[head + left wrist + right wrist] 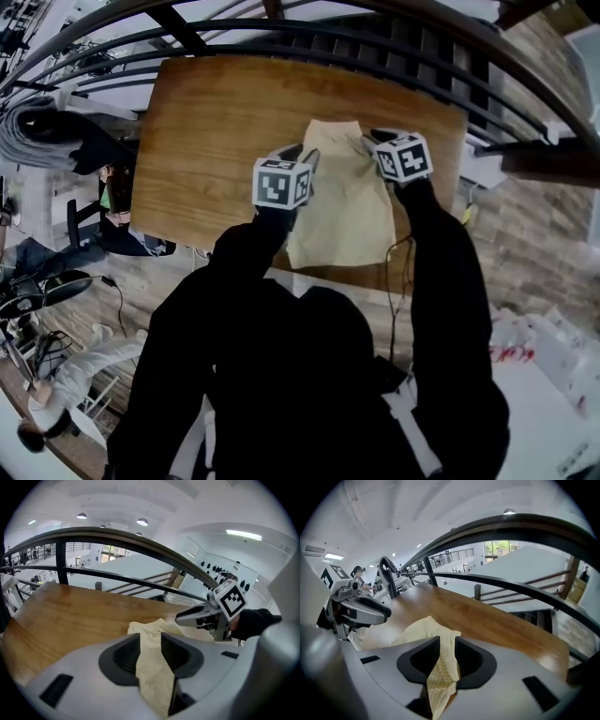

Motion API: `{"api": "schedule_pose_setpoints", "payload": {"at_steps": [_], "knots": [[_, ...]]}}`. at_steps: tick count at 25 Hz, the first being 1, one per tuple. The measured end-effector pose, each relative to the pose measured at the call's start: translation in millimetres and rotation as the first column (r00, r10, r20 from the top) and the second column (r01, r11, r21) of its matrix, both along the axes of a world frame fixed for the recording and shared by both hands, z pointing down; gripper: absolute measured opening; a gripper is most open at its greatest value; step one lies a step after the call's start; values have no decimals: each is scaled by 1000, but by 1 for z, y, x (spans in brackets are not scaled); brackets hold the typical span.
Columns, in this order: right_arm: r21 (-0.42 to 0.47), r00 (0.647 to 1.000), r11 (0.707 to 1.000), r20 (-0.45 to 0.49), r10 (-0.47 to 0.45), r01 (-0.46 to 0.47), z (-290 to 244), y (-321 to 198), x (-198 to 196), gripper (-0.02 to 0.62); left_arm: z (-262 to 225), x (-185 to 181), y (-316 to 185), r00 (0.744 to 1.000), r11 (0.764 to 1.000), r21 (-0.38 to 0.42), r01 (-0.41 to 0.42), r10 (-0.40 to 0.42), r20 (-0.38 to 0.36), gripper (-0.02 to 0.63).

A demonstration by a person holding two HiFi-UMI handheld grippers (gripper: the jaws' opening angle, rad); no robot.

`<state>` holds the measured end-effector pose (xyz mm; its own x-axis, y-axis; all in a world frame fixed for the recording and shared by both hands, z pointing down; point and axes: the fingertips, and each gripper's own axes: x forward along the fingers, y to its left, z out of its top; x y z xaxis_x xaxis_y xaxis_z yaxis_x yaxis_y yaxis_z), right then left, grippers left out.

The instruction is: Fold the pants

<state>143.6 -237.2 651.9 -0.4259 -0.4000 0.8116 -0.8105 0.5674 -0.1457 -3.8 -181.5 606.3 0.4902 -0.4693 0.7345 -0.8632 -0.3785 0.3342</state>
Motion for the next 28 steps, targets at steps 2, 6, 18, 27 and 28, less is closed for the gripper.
{"api": "schedule_pose_setpoints", "payload": {"at_steps": [2, 6, 18, 27, 28], "knots": [[-12, 1000, 1000, 3, 3, -3, 3, -6, -1, 89, 9, 0, -7, 1000, 1000, -17, -8, 8, -1, 129], [-51, 1000, 999, 17, 16, -15, 19, -19, -5, 84, 30, -2, -23, 1000, 998, -57, -22, 23, 11, 129], [-198, 1000, 980, 28, -12, 17, 60, -31, -13, 81, 80, 0, -47, 1000, 986, -166, -21, 20, -10, 129], [-192, 998, 980, -18, -53, 49, 70, -30, -11, 28, 94, -4, -47, 997, 982, -173, -71, 72, -1, 57], [-187, 998, 981, -14, -59, 56, 69, -30, -12, 23, 93, -3, -47, 996, 983, -164, -85, 86, -2, 35]]}}
